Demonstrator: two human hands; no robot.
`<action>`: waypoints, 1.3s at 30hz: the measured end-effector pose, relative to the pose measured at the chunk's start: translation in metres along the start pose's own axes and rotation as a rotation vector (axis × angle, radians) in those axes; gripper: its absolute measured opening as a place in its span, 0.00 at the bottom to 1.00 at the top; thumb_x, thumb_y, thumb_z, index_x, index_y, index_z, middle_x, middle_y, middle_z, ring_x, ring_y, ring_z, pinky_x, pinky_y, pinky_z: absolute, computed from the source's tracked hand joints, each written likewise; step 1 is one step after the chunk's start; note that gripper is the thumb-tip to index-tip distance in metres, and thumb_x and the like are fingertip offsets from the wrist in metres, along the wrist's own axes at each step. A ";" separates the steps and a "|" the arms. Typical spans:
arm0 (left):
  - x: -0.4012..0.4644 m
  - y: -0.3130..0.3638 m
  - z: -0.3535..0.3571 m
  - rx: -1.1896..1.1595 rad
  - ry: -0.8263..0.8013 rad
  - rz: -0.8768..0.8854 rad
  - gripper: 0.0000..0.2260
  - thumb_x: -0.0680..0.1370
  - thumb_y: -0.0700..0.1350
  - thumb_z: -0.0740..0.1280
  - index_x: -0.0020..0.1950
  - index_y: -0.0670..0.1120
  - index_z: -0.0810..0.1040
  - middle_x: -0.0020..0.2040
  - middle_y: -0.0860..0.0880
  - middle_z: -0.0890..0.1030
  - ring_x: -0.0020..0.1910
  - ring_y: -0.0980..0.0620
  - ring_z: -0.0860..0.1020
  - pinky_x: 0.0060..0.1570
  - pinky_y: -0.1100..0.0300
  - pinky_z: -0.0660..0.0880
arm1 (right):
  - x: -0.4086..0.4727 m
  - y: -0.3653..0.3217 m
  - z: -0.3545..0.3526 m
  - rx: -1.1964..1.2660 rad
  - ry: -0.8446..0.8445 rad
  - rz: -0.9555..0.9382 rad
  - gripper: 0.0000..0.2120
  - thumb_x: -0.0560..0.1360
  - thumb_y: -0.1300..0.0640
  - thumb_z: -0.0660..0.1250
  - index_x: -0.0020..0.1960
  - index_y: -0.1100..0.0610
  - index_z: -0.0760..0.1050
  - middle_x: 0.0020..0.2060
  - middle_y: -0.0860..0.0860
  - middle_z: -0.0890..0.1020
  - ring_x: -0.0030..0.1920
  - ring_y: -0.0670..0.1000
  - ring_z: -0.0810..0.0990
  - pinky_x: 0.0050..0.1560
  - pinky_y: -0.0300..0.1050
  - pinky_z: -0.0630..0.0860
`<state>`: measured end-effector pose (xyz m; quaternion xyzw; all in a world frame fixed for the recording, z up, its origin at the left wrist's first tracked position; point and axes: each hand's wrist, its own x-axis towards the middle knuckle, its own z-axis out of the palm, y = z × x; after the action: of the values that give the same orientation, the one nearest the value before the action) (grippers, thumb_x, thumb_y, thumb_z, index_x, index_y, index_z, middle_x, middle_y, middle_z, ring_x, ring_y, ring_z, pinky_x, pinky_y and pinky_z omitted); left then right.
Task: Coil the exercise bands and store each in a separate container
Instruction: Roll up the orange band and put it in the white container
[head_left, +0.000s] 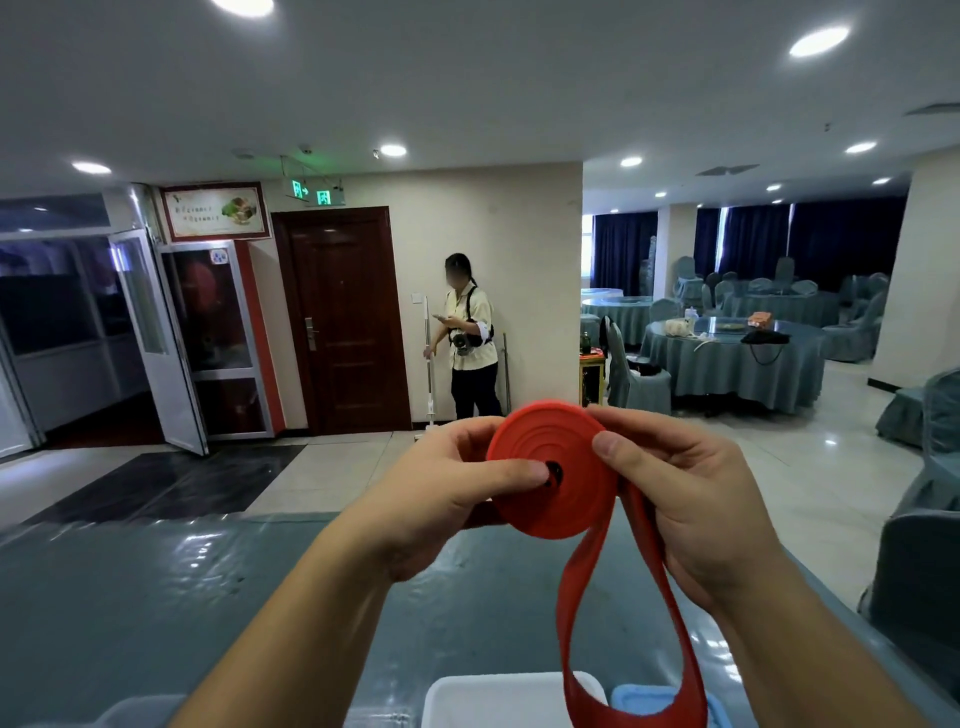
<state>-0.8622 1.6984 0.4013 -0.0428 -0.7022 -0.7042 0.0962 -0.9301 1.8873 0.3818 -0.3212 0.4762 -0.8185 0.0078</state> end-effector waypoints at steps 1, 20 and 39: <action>-0.001 0.002 -0.003 0.037 -0.023 -0.010 0.17 0.70 0.42 0.78 0.59 0.44 0.85 0.55 0.42 0.87 0.53 0.43 0.86 0.51 0.53 0.84 | -0.001 0.000 0.001 -0.015 -0.002 0.004 0.13 0.66 0.56 0.76 0.50 0.52 0.89 0.47 0.59 0.89 0.48 0.57 0.90 0.47 0.42 0.85; 0.004 -0.013 0.015 -0.210 0.162 0.088 0.17 0.66 0.42 0.81 0.54 0.45 0.86 0.52 0.43 0.88 0.49 0.46 0.87 0.45 0.57 0.83 | -0.007 0.011 0.000 0.039 0.049 -0.039 0.19 0.66 0.51 0.77 0.57 0.47 0.87 0.54 0.56 0.89 0.56 0.56 0.88 0.54 0.46 0.84; 0.002 -0.006 0.015 -0.127 0.094 0.052 0.16 0.68 0.45 0.79 0.56 0.46 0.87 0.52 0.43 0.88 0.49 0.47 0.87 0.47 0.55 0.83 | -0.004 0.013 -0.005 0.003 0.038 -0.078 0.18 0.68 0.51 0.76 0.58 0.47 0.87 0.54 0.56 0.89 0.56 0.56 0.88 0.54 0.44 0.84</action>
<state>-0.8670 1.7131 0.3958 -0.0339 -0.6495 -0.7458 0.1442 -0.9338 1.8855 0.3673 -0.3239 0.4620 -0.8250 -0.0329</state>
